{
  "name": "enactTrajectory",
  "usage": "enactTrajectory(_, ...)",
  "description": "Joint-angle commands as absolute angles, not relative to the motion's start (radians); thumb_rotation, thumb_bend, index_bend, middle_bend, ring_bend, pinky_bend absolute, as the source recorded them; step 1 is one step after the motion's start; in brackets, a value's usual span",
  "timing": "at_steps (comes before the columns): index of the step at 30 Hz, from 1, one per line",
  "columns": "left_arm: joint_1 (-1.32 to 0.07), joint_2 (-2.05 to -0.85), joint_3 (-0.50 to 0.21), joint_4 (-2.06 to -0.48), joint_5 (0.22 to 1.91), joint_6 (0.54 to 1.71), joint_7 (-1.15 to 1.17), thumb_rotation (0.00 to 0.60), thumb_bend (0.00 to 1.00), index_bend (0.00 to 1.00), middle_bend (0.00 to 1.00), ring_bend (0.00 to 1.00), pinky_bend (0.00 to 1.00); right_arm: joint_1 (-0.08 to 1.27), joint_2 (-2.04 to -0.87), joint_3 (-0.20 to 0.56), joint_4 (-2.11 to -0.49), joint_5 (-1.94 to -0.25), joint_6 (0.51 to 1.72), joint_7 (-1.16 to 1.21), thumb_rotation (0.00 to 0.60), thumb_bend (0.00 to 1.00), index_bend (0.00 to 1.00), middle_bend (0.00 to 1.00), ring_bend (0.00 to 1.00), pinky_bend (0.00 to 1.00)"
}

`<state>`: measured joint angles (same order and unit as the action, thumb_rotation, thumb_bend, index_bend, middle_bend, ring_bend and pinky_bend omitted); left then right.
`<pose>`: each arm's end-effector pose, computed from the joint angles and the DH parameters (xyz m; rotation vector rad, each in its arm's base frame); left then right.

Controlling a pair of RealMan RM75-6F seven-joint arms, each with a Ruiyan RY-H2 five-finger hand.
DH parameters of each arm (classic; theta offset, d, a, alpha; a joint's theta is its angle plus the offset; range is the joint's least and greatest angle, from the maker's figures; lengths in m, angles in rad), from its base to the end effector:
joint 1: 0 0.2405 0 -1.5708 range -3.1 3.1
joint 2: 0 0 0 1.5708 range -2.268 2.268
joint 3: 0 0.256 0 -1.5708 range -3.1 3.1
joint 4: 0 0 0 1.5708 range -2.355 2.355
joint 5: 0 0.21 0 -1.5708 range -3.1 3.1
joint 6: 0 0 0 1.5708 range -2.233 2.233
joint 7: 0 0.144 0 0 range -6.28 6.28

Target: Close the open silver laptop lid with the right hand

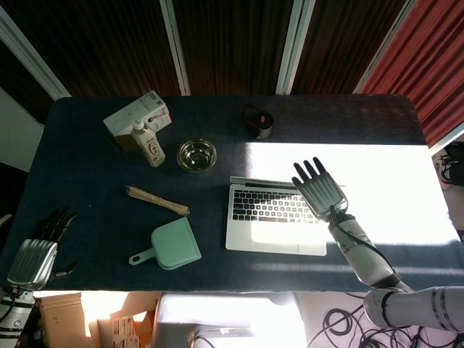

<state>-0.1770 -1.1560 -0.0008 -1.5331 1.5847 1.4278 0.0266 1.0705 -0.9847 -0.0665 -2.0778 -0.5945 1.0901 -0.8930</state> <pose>-0.3029 0.1991 0.1356 -1.5867 -0.8265 -0.8924 -0.1189 -0.3257 0.1113 1.9545 -0.5647 0.3752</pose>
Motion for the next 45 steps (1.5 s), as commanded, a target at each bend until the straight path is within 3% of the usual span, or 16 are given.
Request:
enactTrajectory(1, -0.178, -1.156, -0.001, -1.533, 1.584, 1.426, 0.027, 0.6, 0.06, 0.0, 0.01, 0.0, 0.14, 1.049, -0.969, -0.08, -2.096, -0.63, 1.086, -0.885, 0.6, 0.49, 0.25, 0.03, 0.0, 0.02)
enactTrajectory(16, -0.18, -1.158, 0.0, -1.535, 1.583, 1.425, 0.034, 0.6, 0.06, 0.0, 0.02, 0.0, 0.14, 0.973, -0.941, -0.107, -2.149, -0.786, 1.072, -0.86, 0.6, 0.49, 0.25, 0.03, 0.0, 0.02)
enactTrajectory(45, -0.179, -1.158, 0.003, -1.535, 1.581, 1.425, 0.04, 0.6, 0.06, 0.0, 0.02, 0.0, 0.14, 0.791, -0.953, -0.172, -2.044, -1.118, 0.919, -0.612, 0.6, 0.49, 0.18, 0.02, 0.0, 0.02)
